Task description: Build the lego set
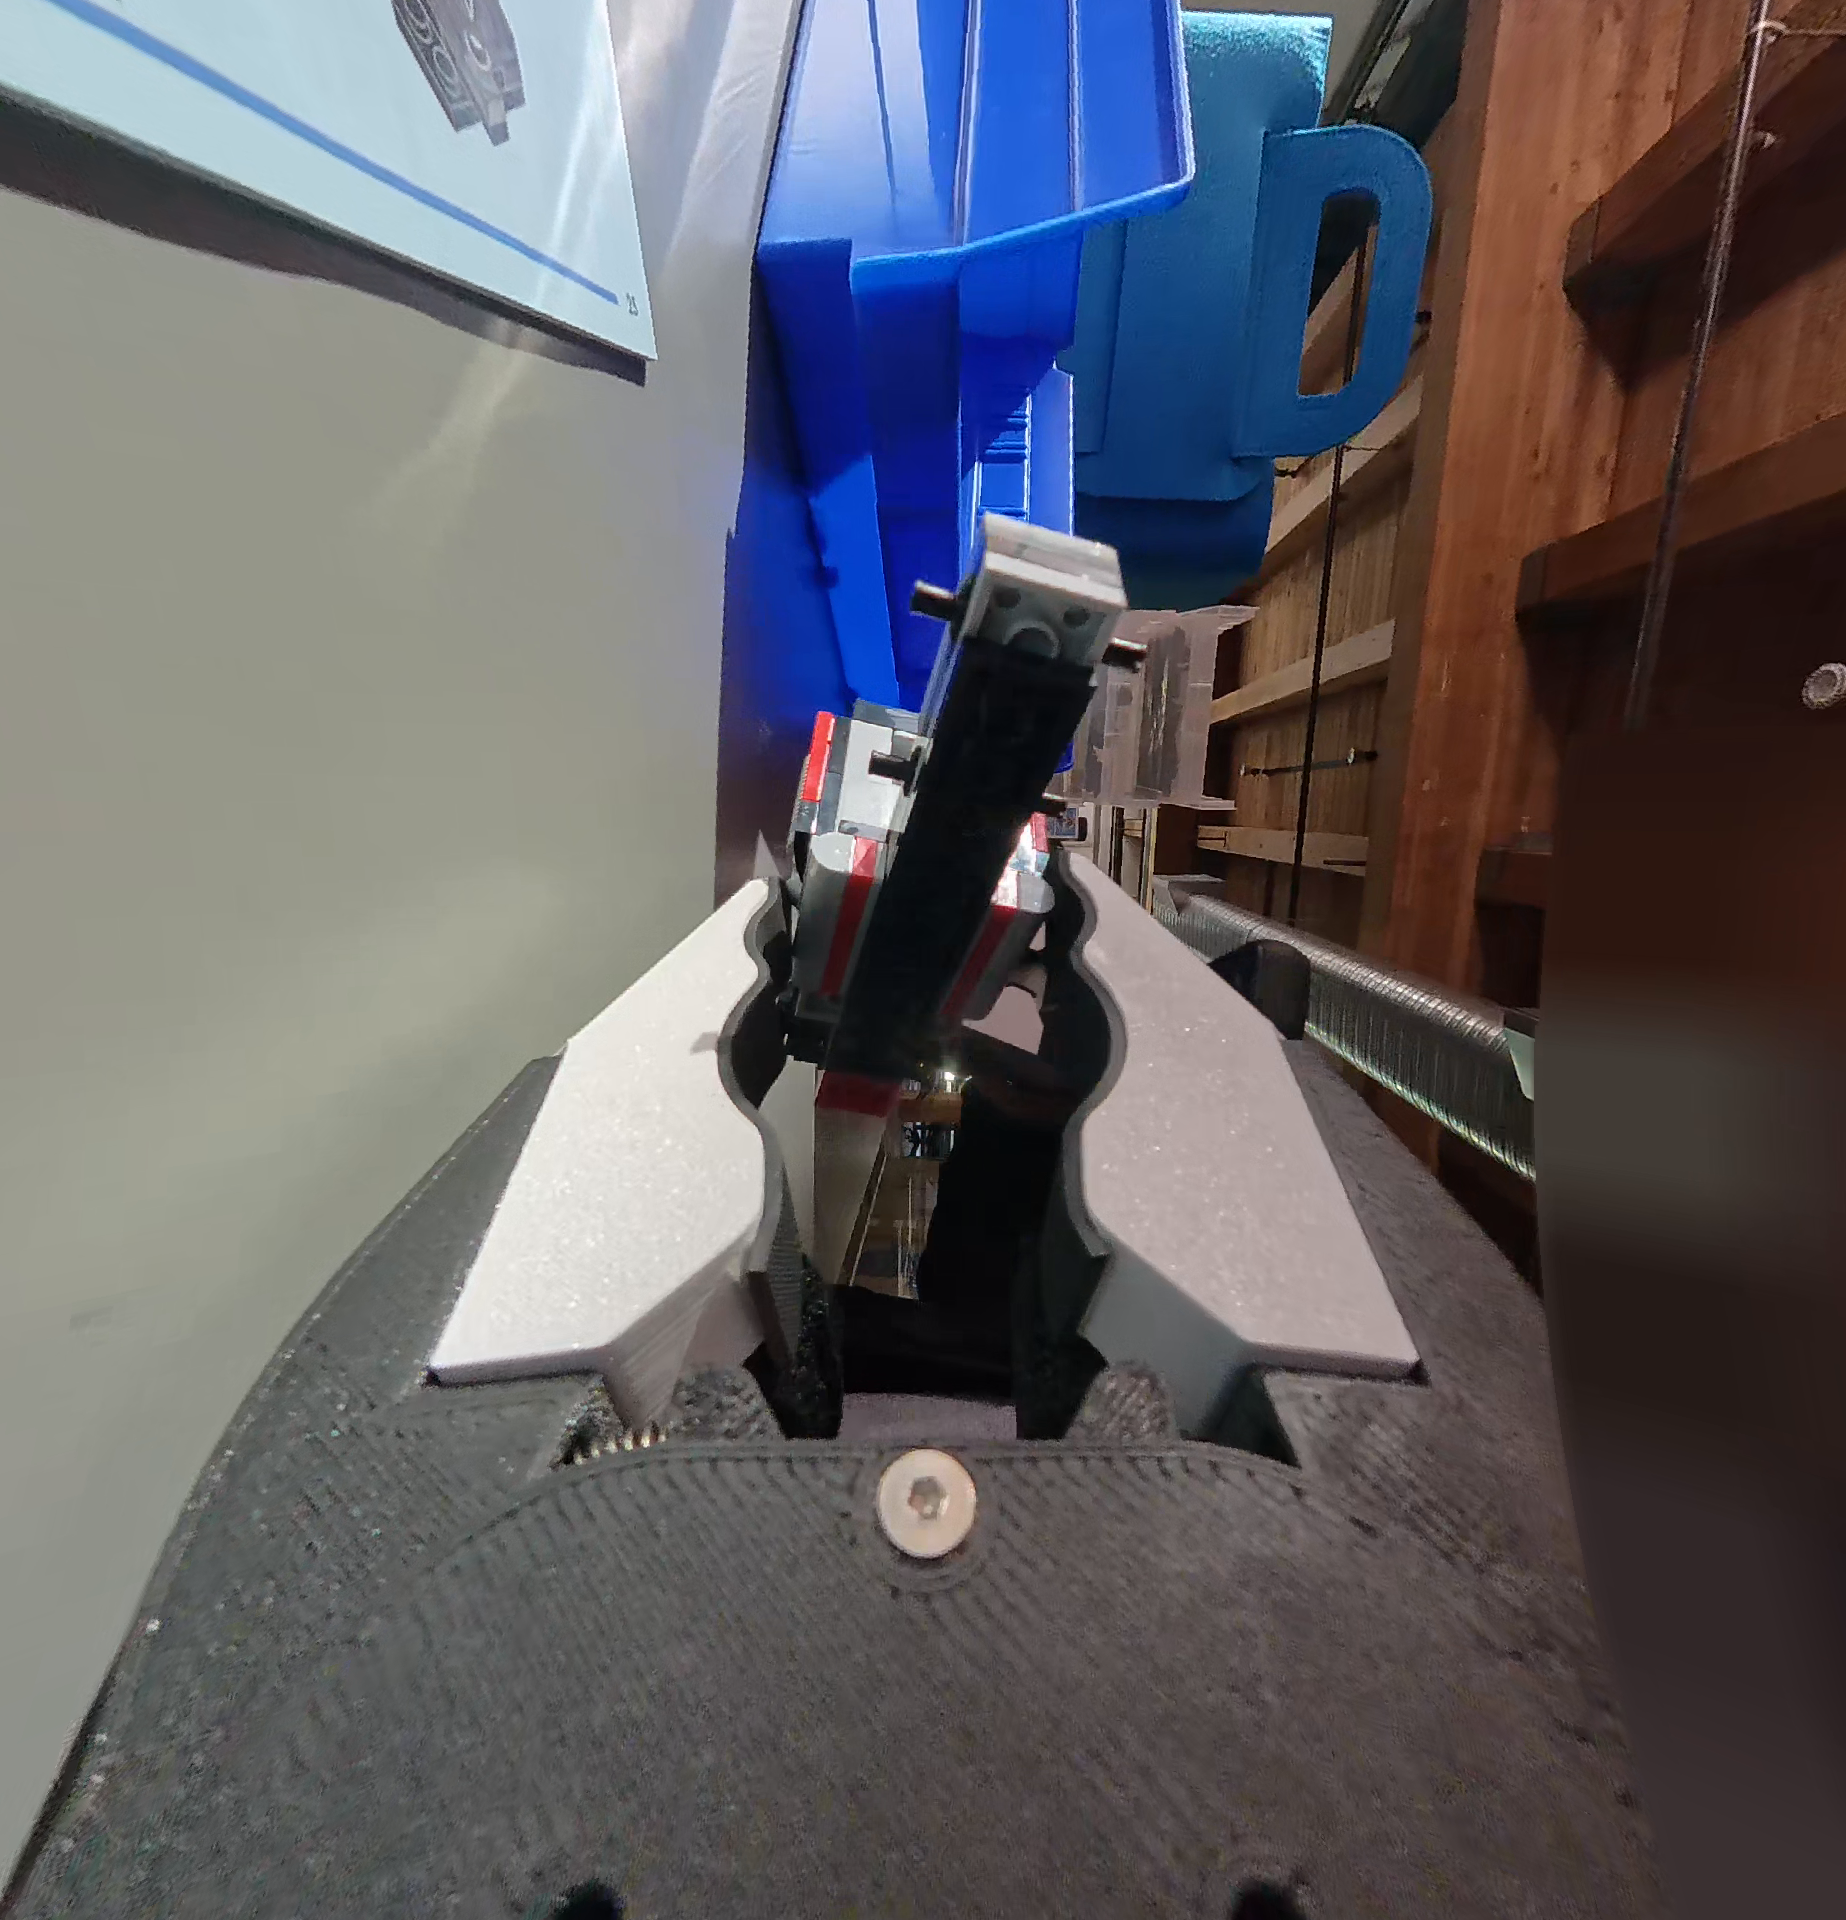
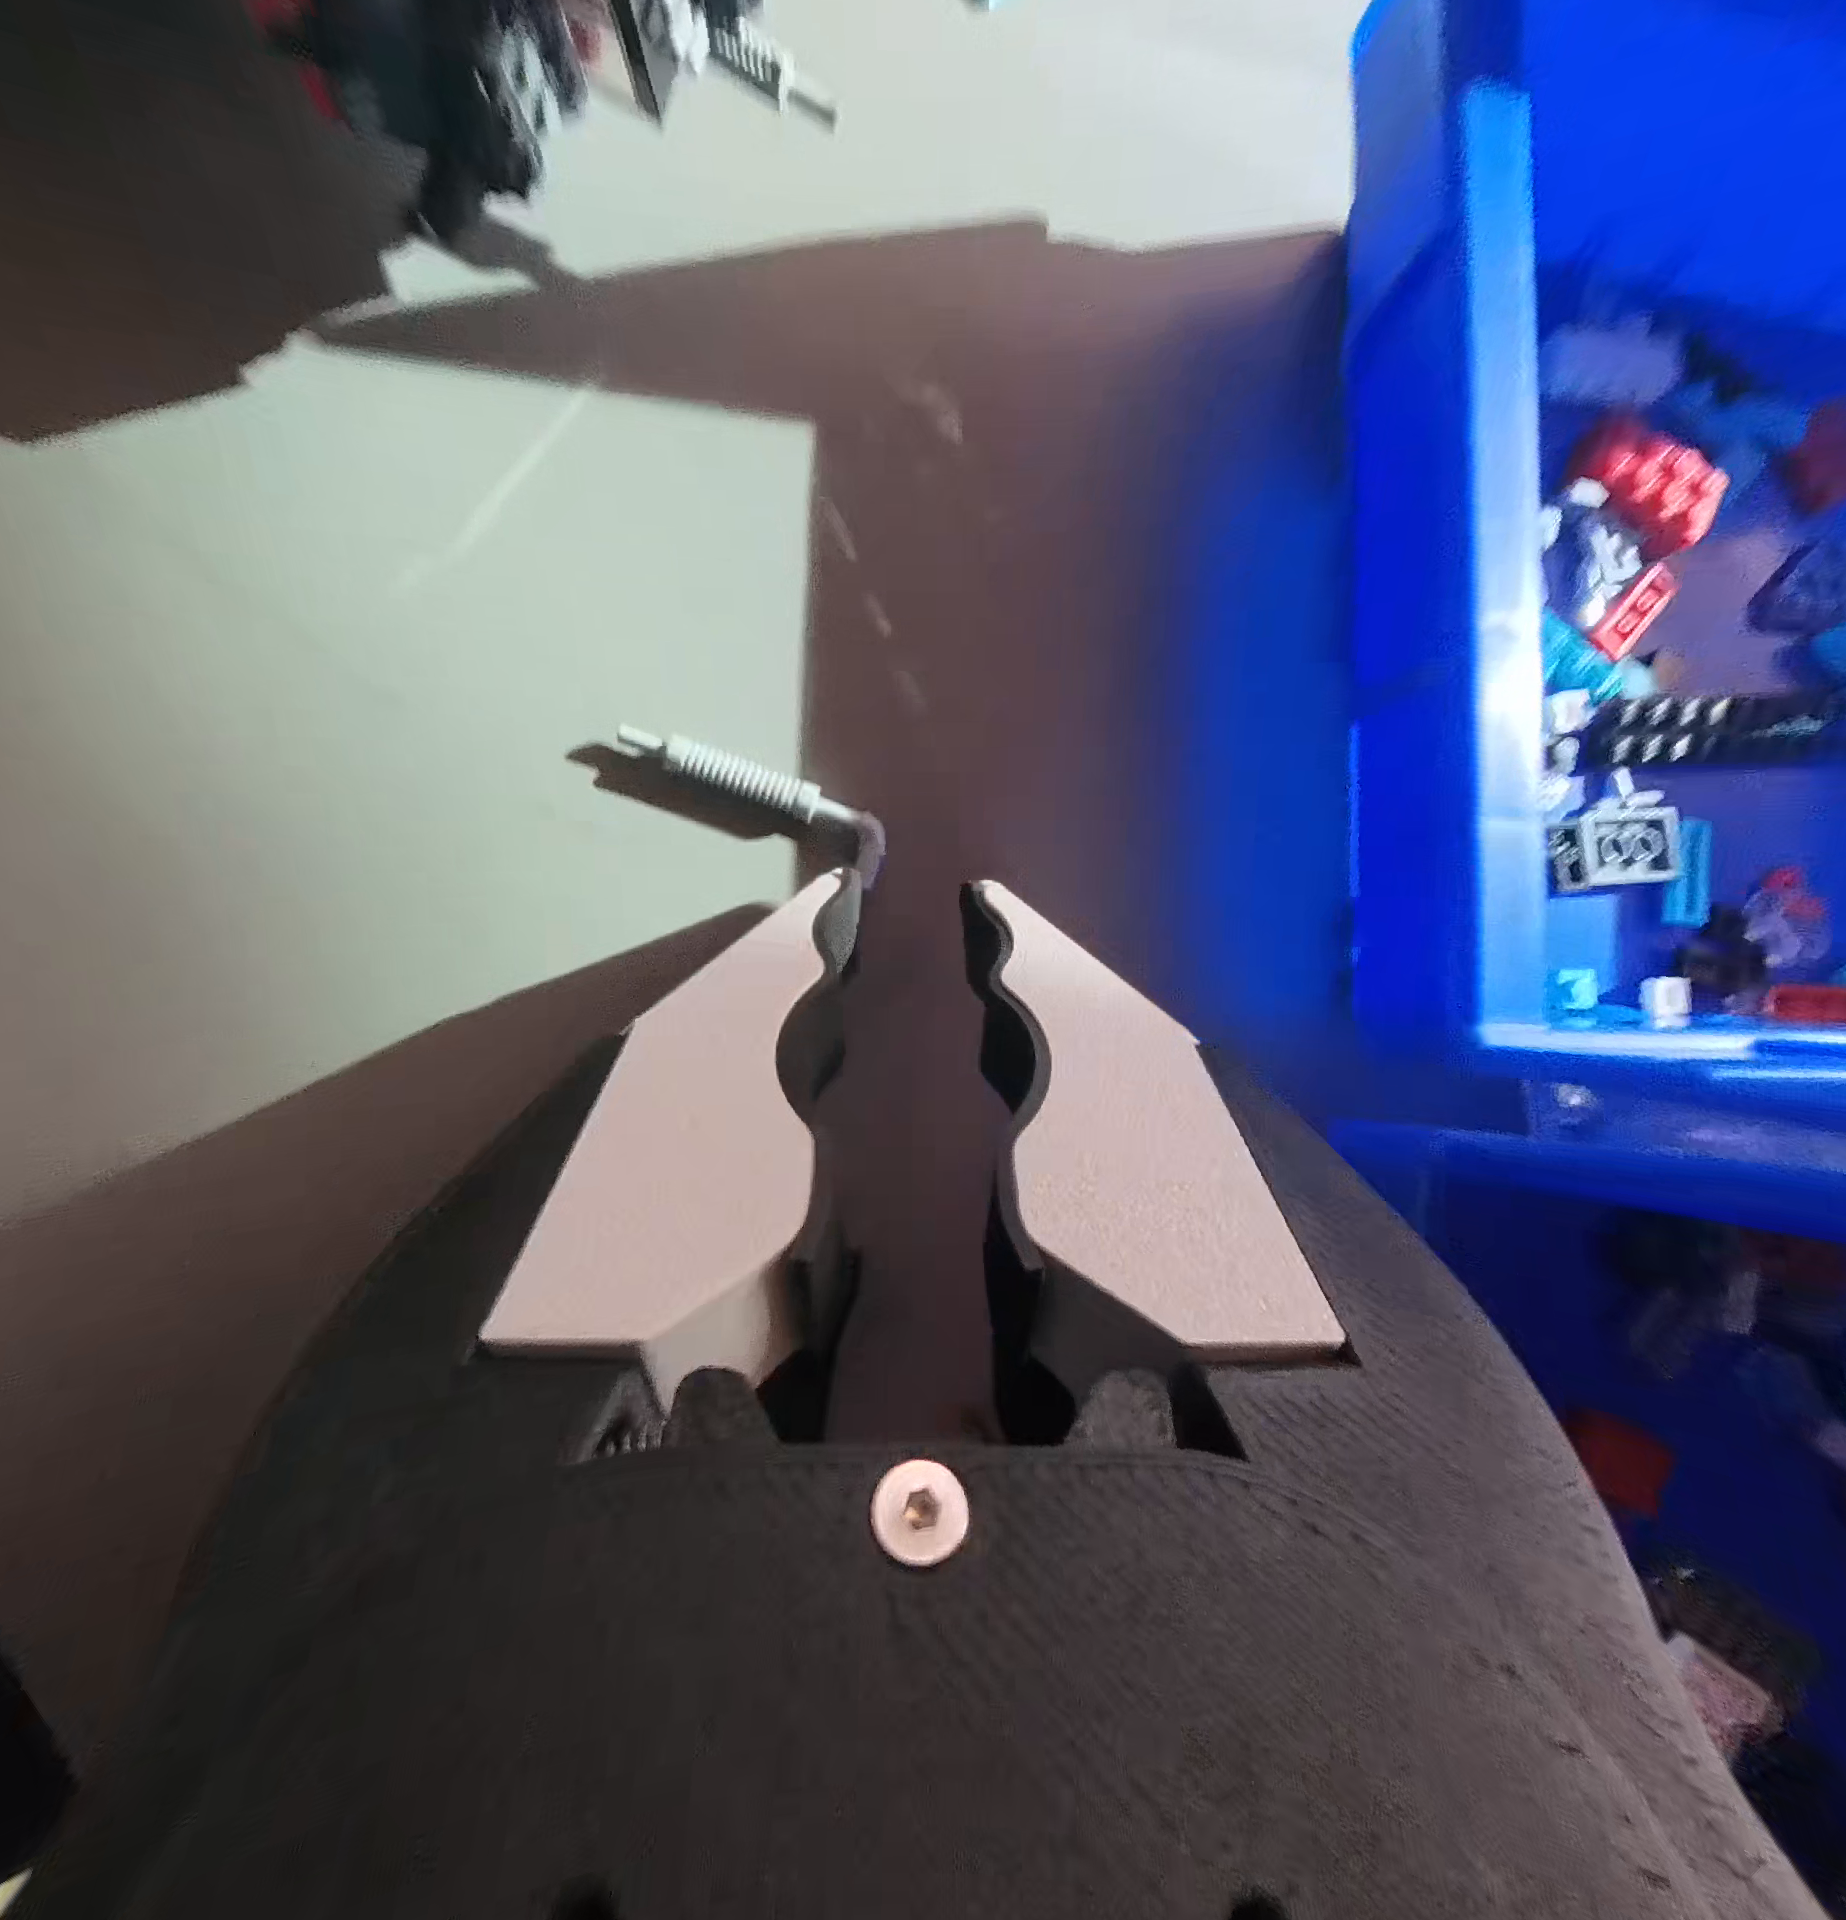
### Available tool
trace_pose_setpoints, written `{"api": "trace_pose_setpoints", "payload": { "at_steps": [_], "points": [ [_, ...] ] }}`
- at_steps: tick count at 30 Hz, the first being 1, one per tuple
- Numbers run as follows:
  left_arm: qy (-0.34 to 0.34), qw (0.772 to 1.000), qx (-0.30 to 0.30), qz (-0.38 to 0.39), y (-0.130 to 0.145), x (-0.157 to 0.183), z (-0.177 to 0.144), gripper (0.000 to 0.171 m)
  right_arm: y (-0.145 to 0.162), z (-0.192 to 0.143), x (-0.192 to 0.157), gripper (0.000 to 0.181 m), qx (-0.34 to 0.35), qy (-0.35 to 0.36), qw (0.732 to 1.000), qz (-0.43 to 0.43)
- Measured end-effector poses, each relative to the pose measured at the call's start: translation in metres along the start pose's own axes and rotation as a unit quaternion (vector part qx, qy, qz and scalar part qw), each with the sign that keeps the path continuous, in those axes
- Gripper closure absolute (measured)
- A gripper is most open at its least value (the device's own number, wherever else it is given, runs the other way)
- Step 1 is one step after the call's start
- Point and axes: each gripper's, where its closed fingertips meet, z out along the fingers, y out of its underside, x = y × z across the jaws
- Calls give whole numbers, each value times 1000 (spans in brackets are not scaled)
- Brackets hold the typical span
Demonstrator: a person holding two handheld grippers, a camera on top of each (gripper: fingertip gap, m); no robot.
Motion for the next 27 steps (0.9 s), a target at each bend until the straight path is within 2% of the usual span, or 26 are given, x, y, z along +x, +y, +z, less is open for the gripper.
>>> {"api": "trace_pose_setpoints", "payload": {
  "at_steps": [3,5,7,15,20,26,27],
  "points": [
    [2,1000,6,4,2,2,-1,121,1,5,-4,163,7,-8,1000,14],
    [2,1000,12,5,2,2,-2,121,-2,8,-9,175,15,-15,1000,-1],
    [1,1000,17,8,1,2,-2,121,-8,11,-8,176,23,-2,999,-23],
    [-6,1000,17,16,4,-1,12,121,-68,8,5,176,130,66,987,-67],
    [-12,1000,9,23,9,-2,20,121,-86,18,4,176,125,101,981,-109],
    [-18,999,22,18,5,-6,16,121,-109,13,0,176,183,82,977,-76],
    [-18,999,24,19,4,-6,16,121,-113,12,-3,181,194,74,976,-70]
  ]
}}
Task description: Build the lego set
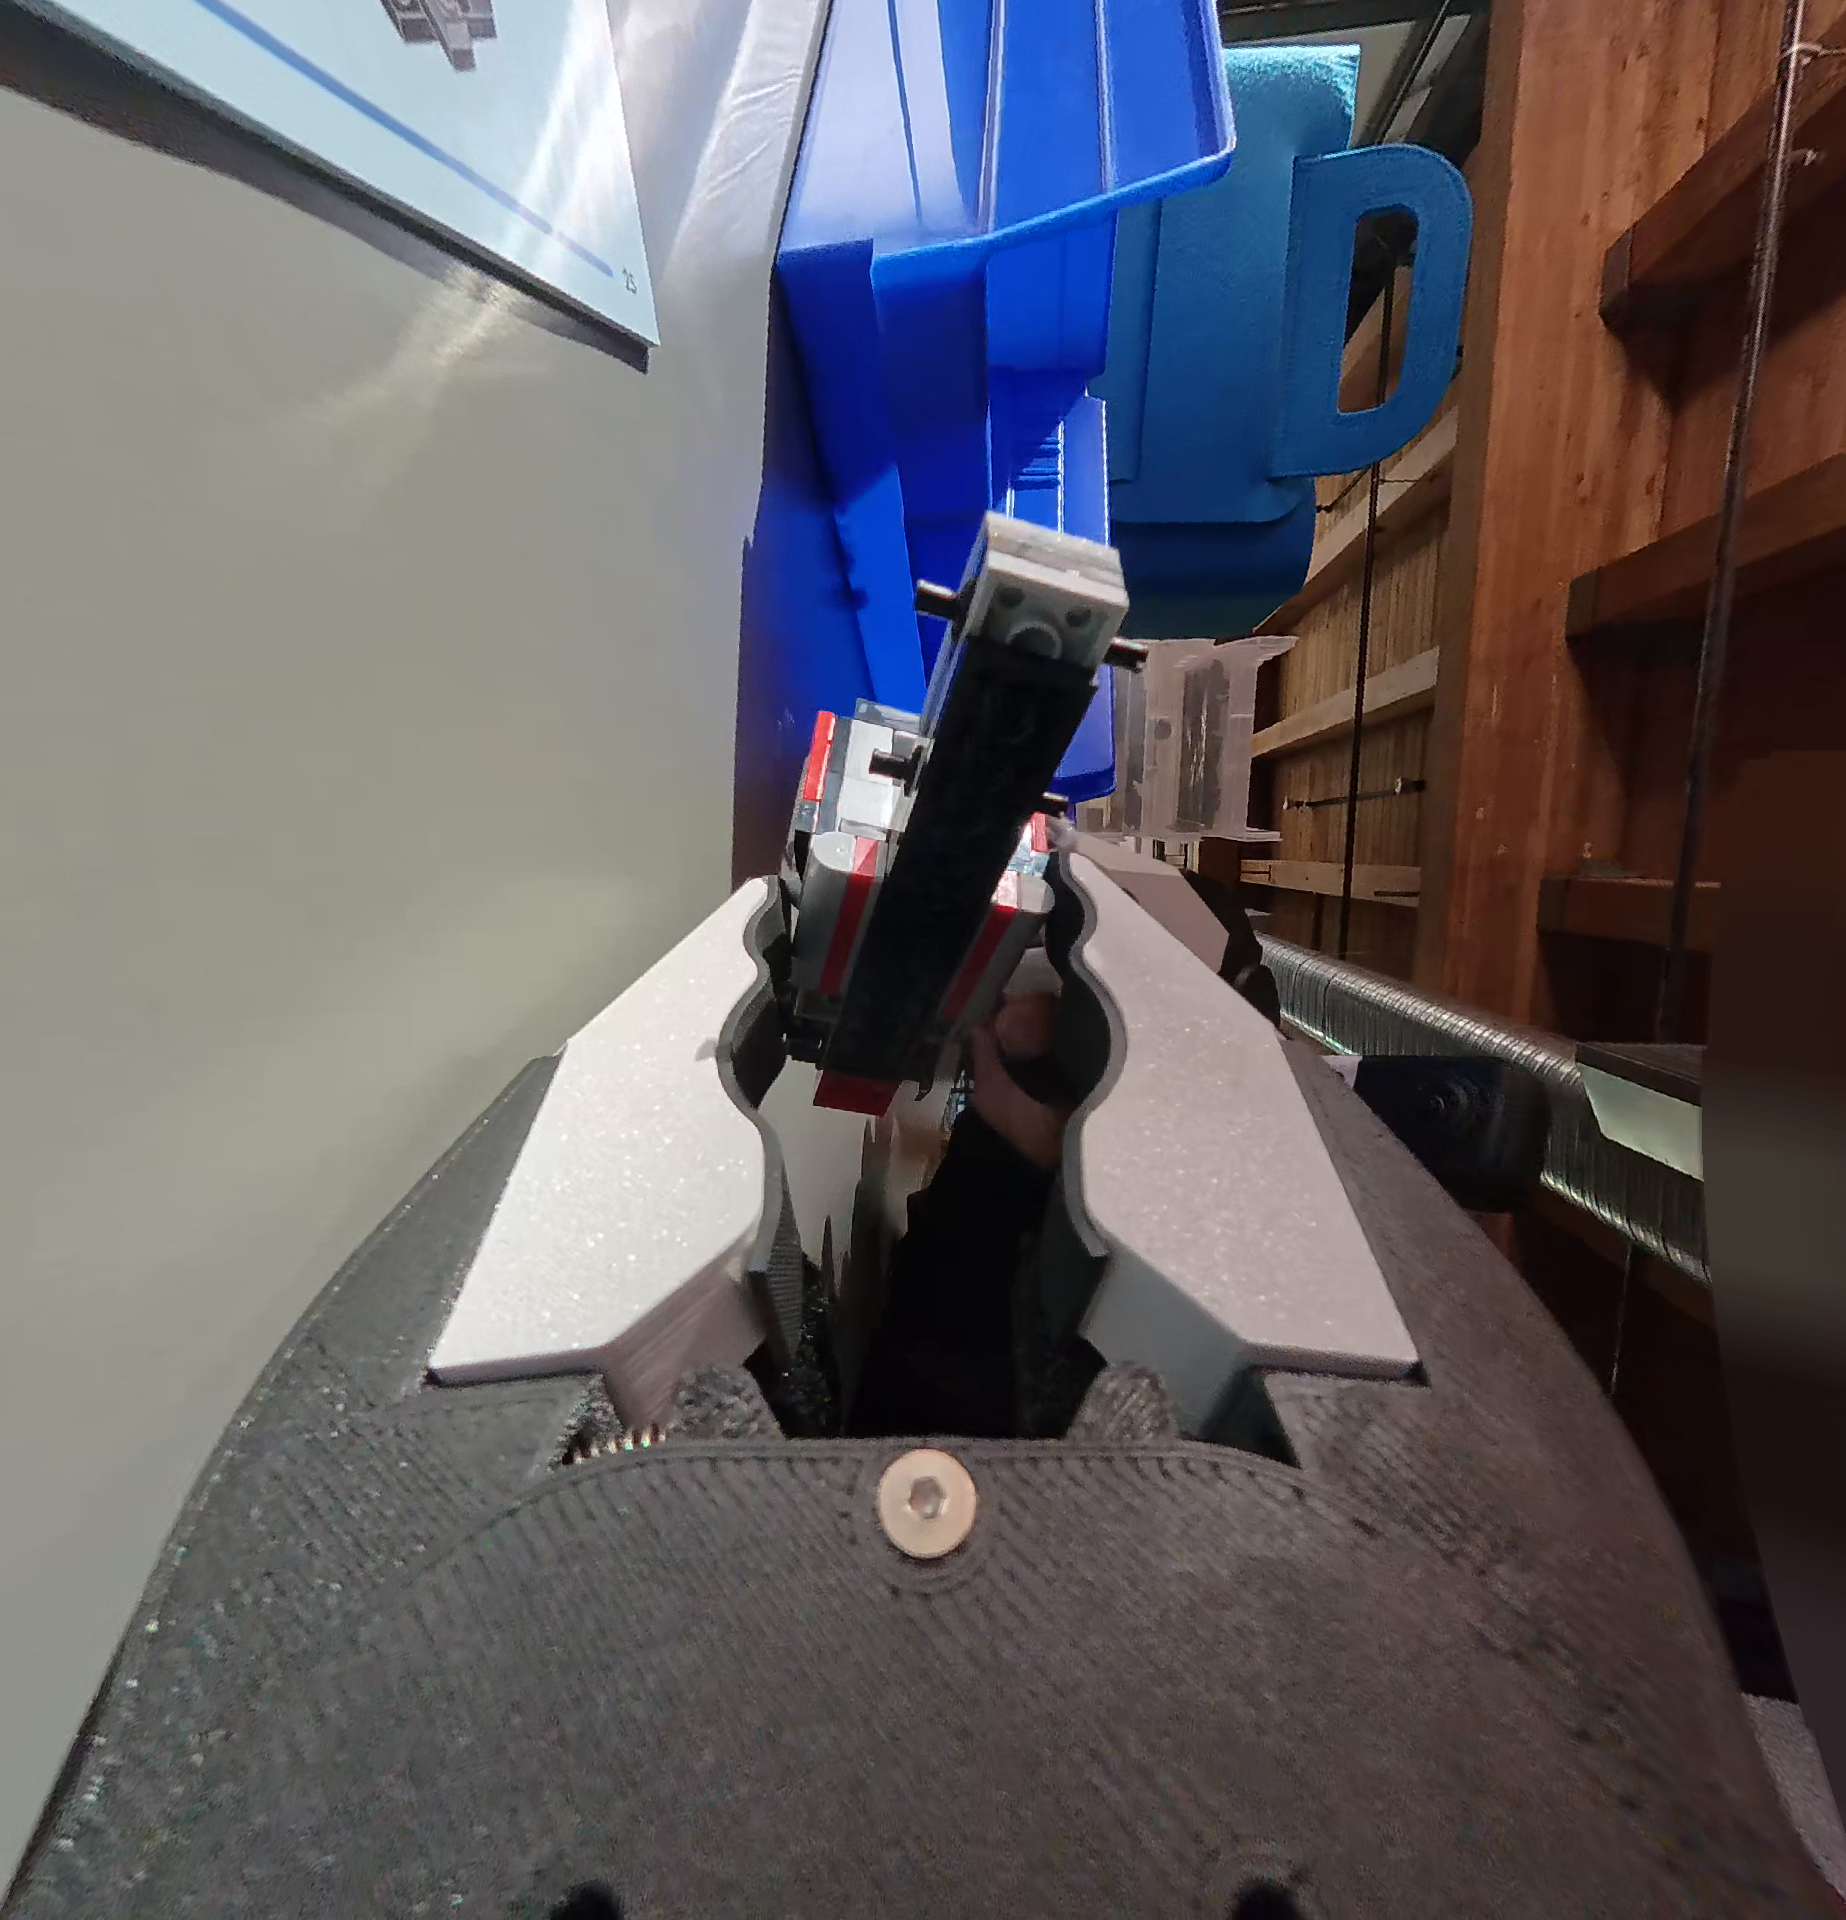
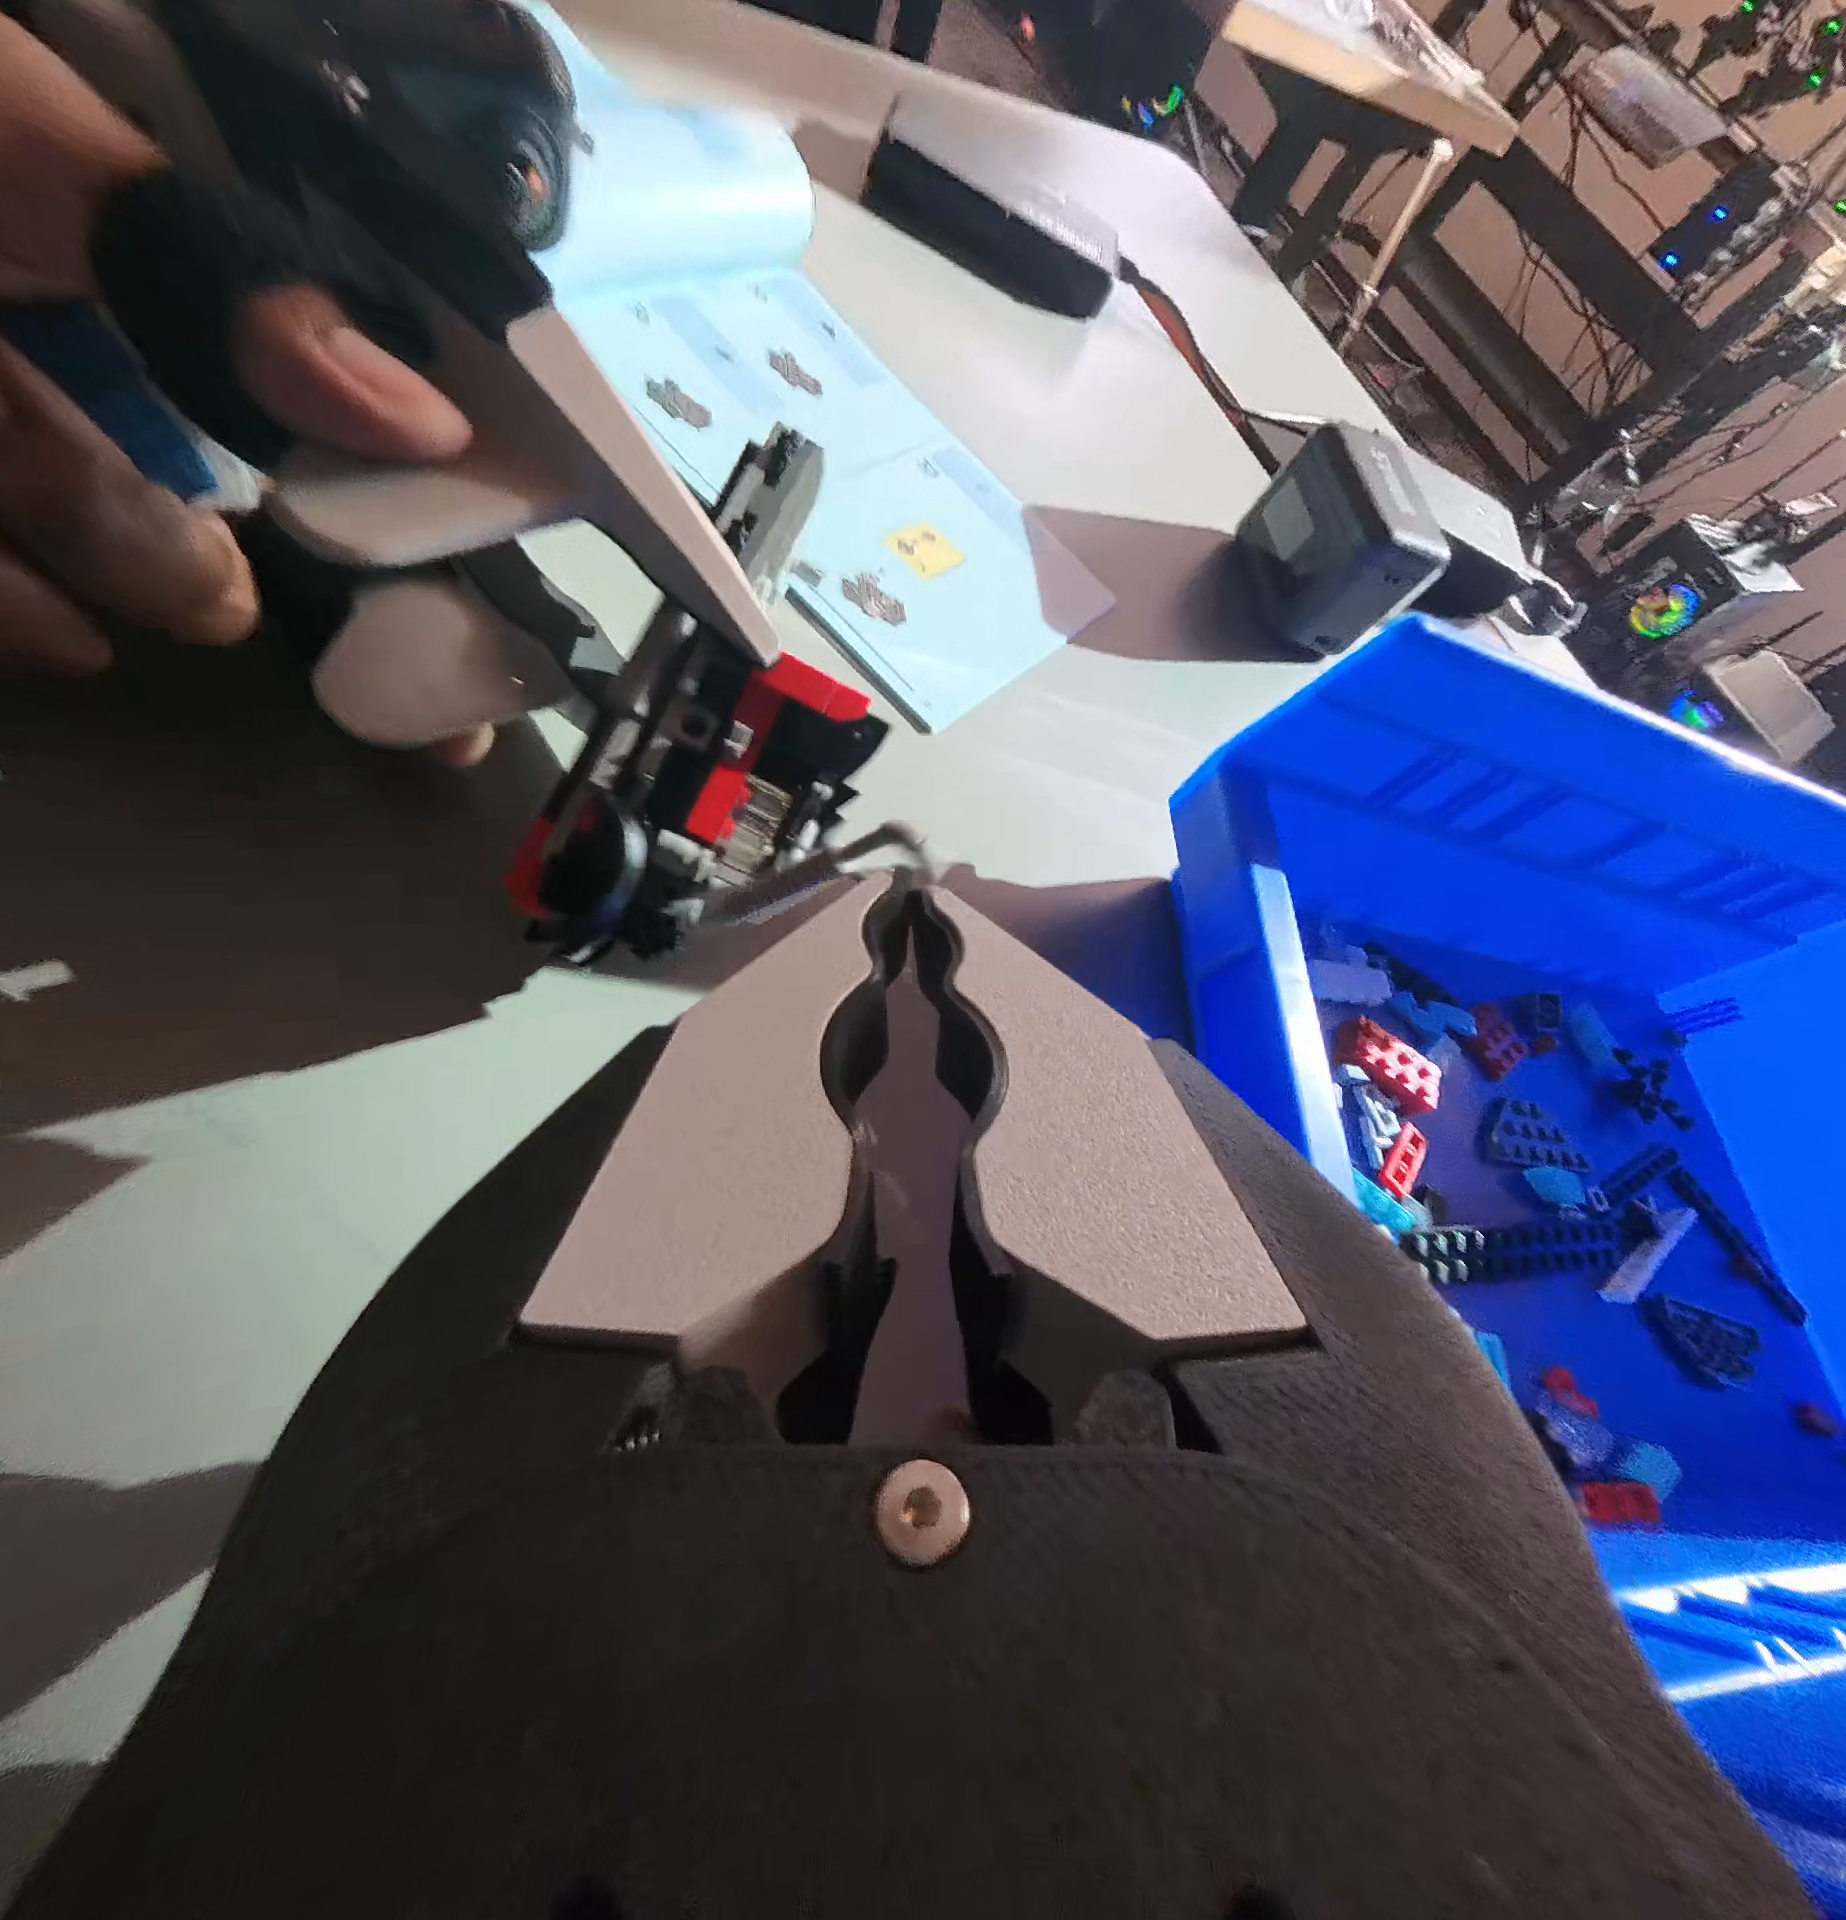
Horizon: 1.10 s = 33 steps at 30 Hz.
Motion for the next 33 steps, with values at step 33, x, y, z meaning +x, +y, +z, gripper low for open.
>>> {"api": "trace_pose_setpoints", "payload": {
  "at_steps": [33],
  "points": [
    [4,999,30,27,-17,7,-6,121,77,-12,7,166,-129,5,985,113]
  ]
}}
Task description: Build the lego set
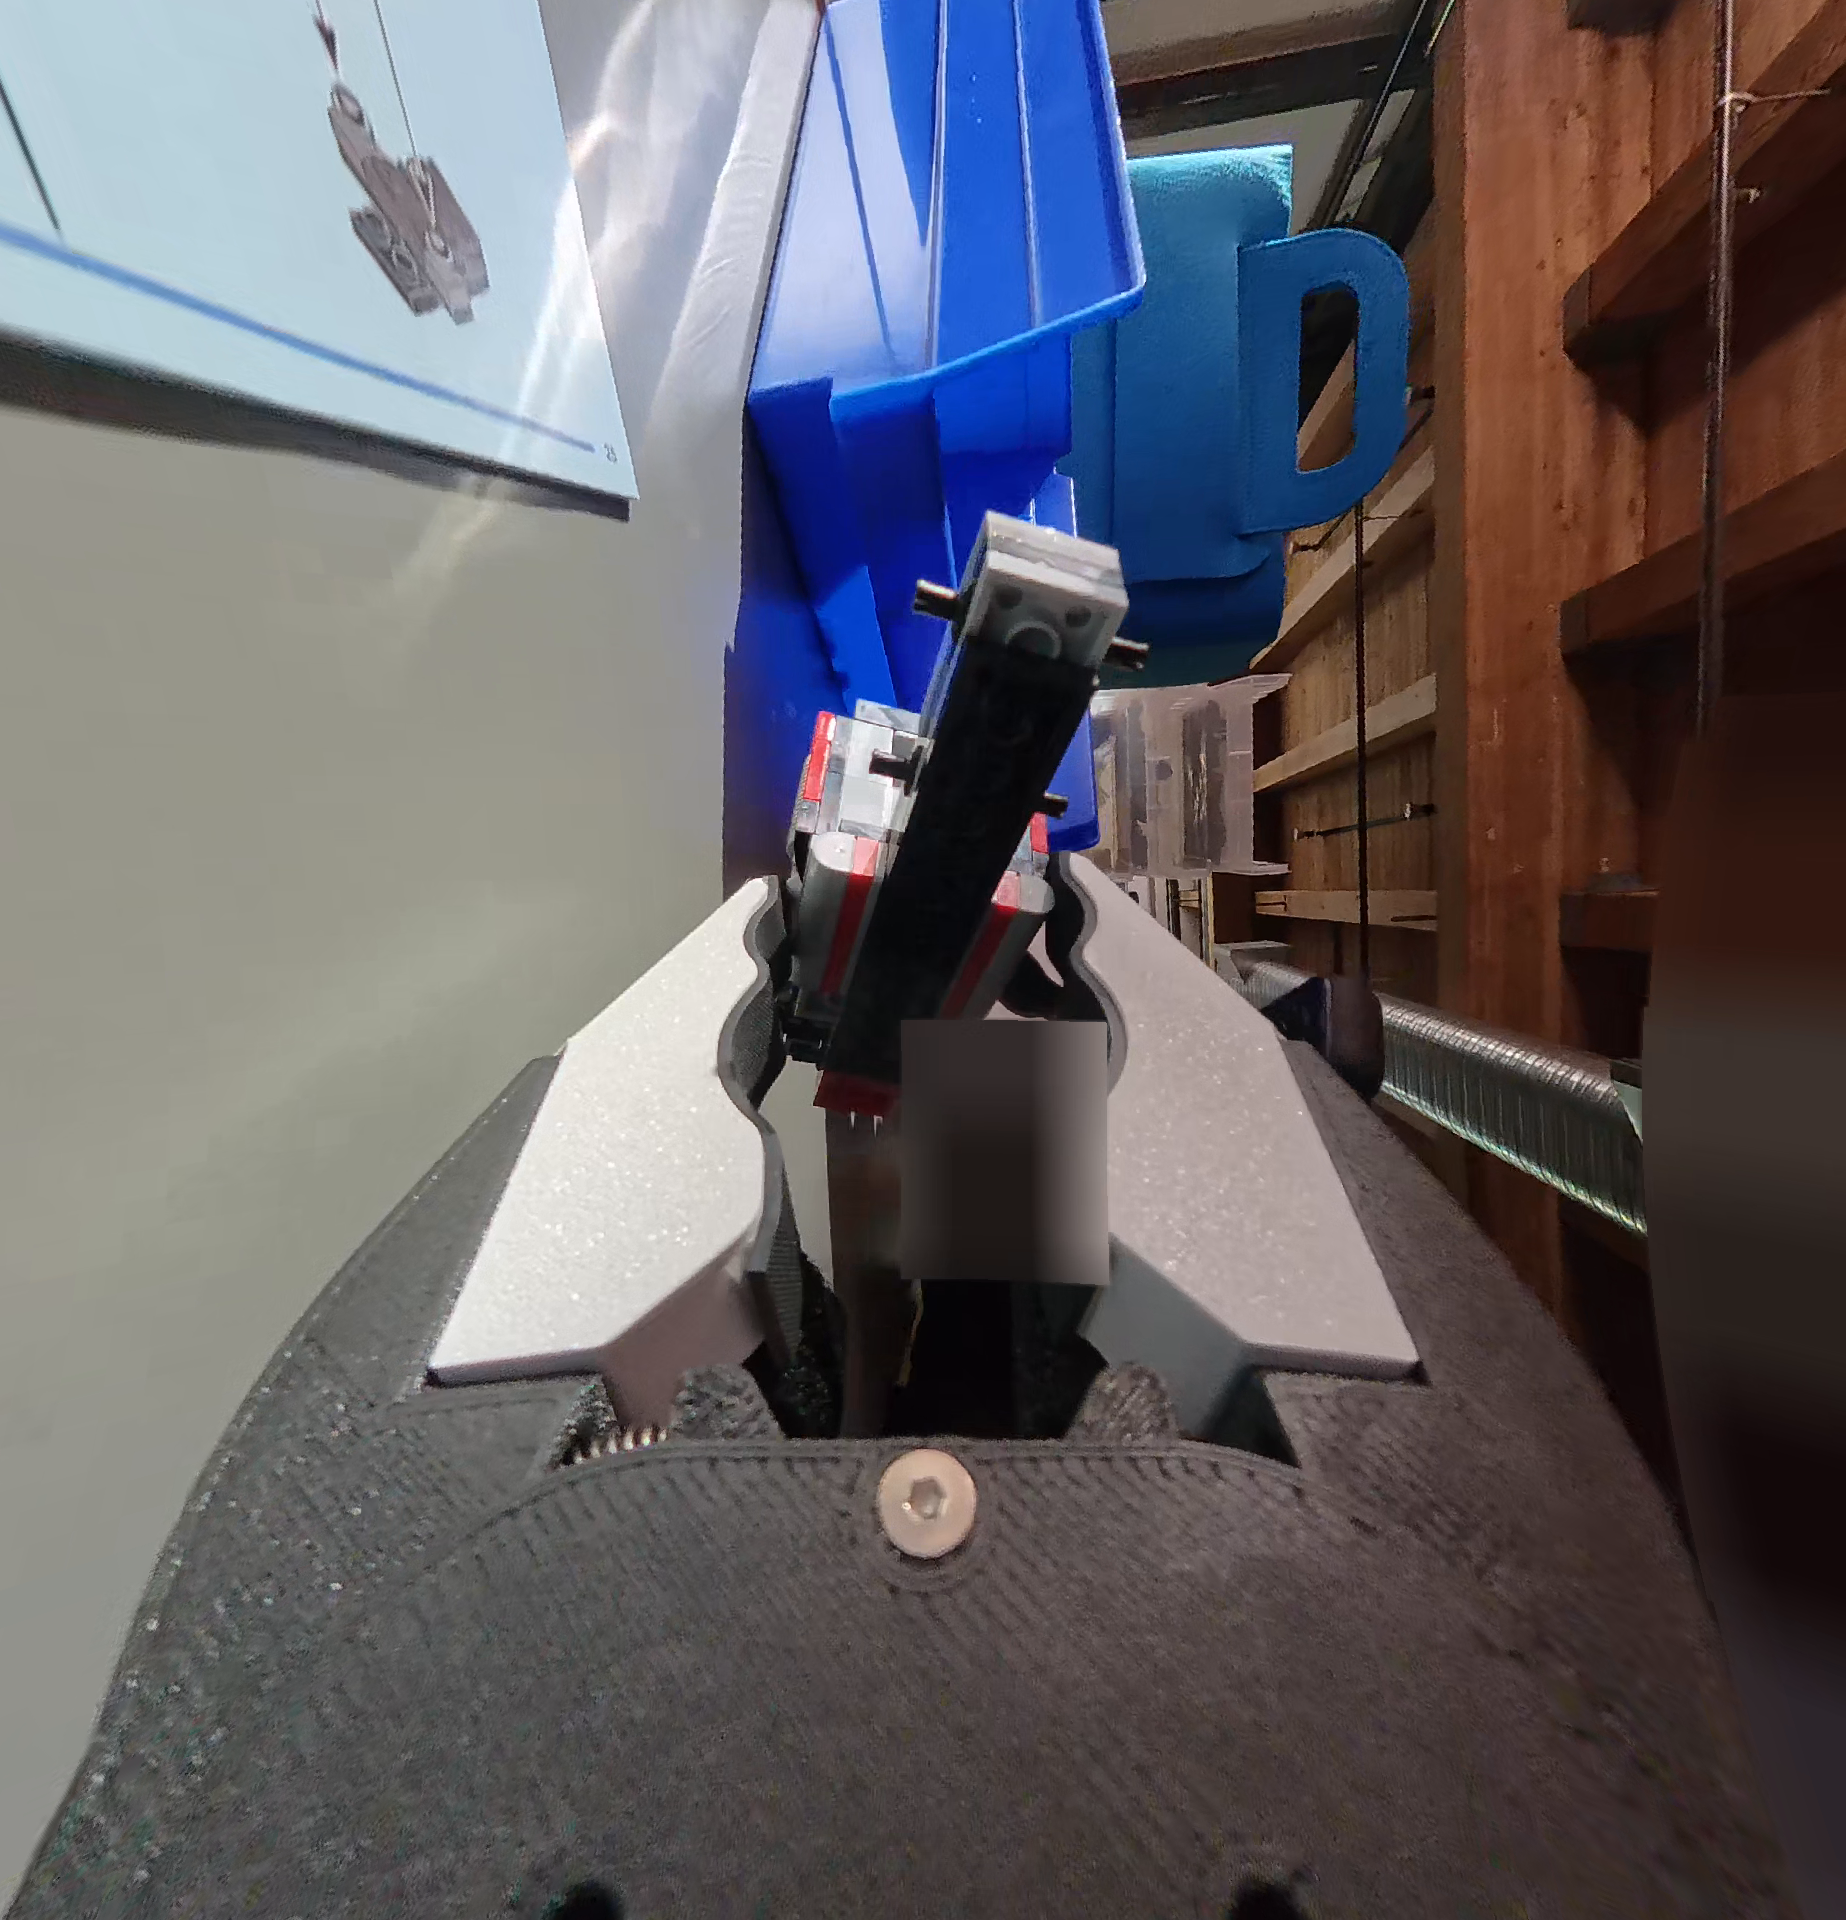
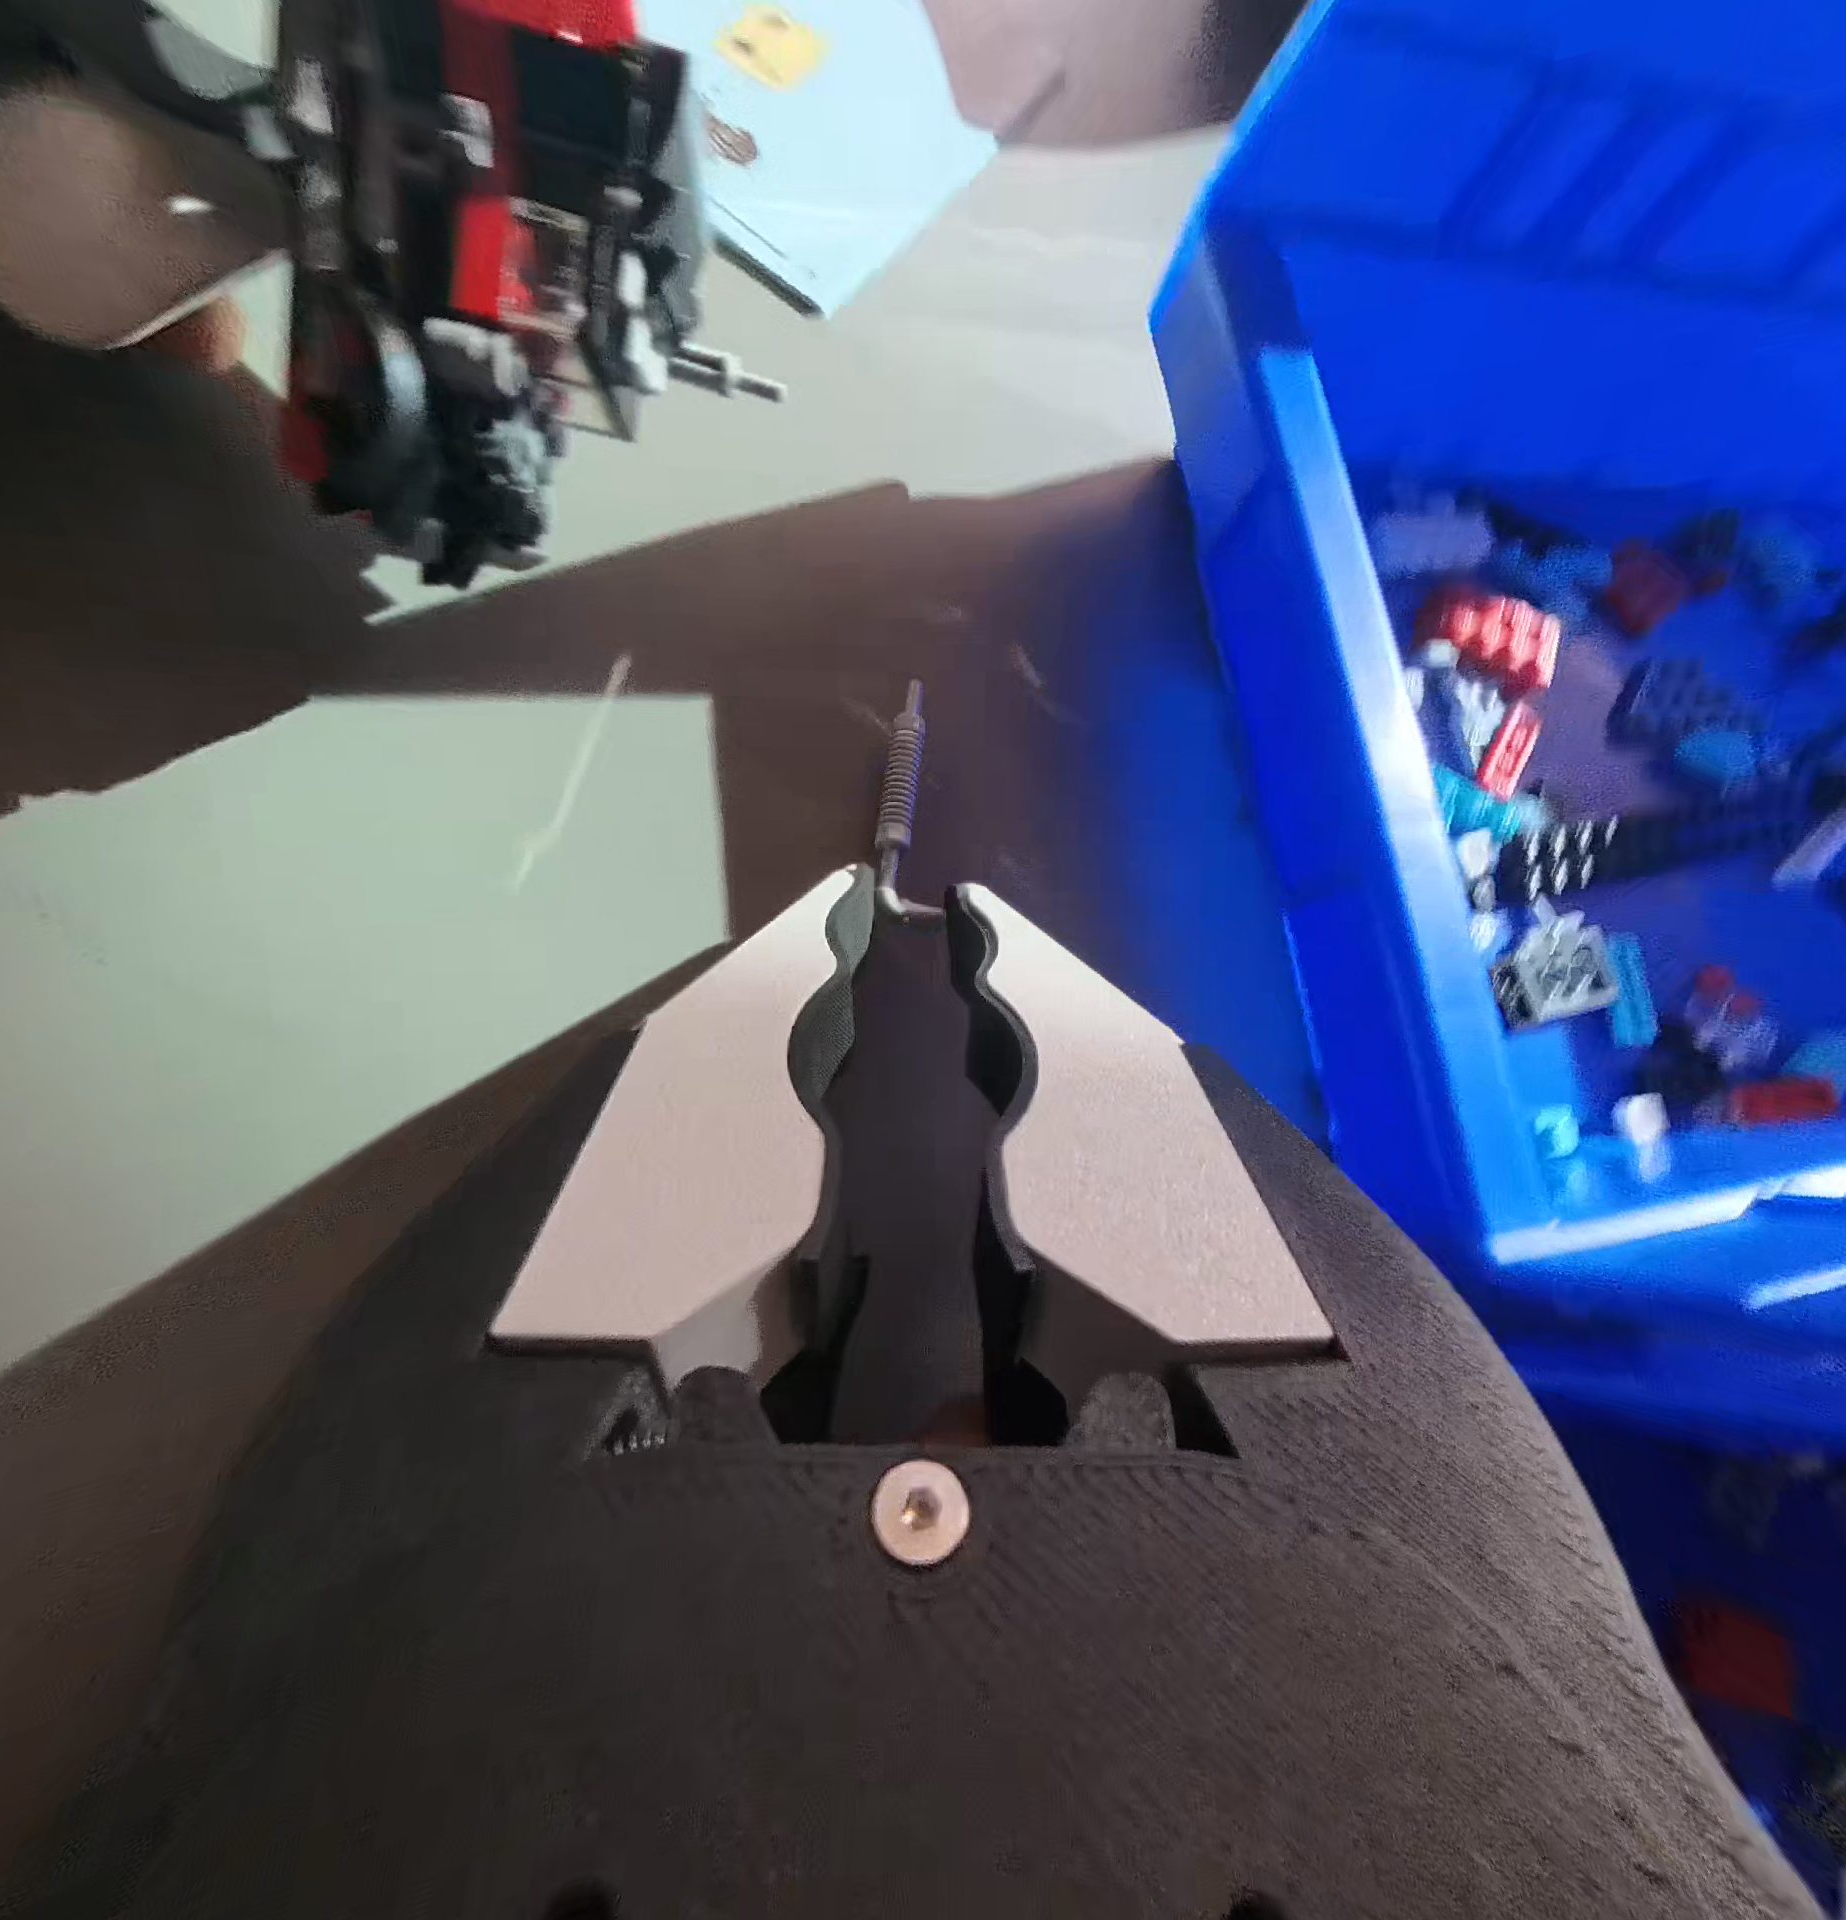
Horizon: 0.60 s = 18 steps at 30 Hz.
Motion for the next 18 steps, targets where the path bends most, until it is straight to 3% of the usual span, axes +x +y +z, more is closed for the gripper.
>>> {"api": "trace_pose_setpoints", "payload": {
  "at_steps": [3,6,8,14,18],
  "points": [
    [-7,999,1,39,-20,7,5,121,-21,1,0,166,14,-15,995,-100],
    [-29,993,-25,111,-41,12,20,121,-39,6,0,166,0,-34,968,-250],
    [-24,991,-50,119,-48,14,30,121,-55,13,5,166,-5,-32,952,-304],
    [-4,992,-69,103,-49,12,42,121,-99,15,1,166,63,-55,944,-320],
    [4,994,-73,87,-51,1,42,121,-107,24,-1,167,77,-74,949,-298]
  ]
}}
